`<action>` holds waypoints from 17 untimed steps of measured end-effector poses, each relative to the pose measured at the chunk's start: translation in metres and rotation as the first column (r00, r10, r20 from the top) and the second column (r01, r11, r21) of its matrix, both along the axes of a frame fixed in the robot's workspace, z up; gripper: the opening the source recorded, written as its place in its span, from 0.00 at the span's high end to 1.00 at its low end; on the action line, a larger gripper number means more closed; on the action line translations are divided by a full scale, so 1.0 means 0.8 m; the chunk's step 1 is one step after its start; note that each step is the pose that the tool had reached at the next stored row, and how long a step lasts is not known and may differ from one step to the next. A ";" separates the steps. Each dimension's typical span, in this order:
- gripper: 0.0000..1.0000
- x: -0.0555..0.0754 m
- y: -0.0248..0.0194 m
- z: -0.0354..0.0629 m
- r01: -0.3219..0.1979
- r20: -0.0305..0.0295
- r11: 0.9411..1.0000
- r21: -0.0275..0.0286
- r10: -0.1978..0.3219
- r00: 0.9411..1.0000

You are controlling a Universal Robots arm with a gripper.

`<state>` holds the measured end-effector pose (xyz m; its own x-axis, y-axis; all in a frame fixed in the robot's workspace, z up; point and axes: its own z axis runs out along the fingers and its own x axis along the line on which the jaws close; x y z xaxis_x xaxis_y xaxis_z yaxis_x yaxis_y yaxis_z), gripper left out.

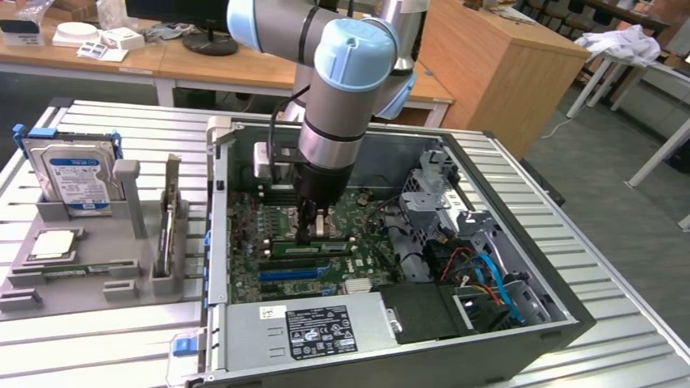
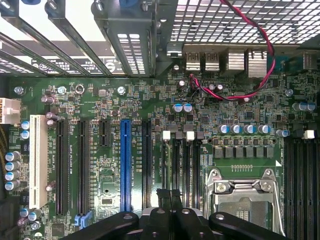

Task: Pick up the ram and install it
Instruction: 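Press down the ram until it locks into place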

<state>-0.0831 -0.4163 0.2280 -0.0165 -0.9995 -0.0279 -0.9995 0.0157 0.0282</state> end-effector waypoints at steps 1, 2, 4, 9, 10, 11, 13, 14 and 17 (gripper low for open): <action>0.89 0.000 0.0000 0.000 0.000 0.000 1.000 0.000 0.000 1.000; 0.89 0.000 0.0000 0.000 0.000 0.000 1.000 0.000 0.000 1.000; 0.89 0.000 0.0000 0.000 0.000 0.000 1.000 0.000 0.000 1.000; 0.89 0.000 -0.0001 -0.001 0.000 0.000 1.000 0.000 0.000 1.000; 0.89 0.000 -0.0001 -0.001 0.000 0.000 1.000 0.000 0.000 1.000; 0.89 0.000 -0.0001 -0.001 0.000 0.000 1.000 0.000 0.000 1.000; 0.89 0.000 -0.0001 -0.002 0.000 0.000 1.000 0.000 0.000 1.000; 0.89 0.000 -0.0001 -0.002 0.000 0.000 1.000 0.000 0.000 1.000; 0.89 0.000 -0.0001 -0.002 0.000 0.000 1.000 0.000 0.000 1.000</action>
<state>-0.0830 -0.4164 0.2266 -0.0164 -0.9995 -0.0279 -0.9995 0.0156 0.0279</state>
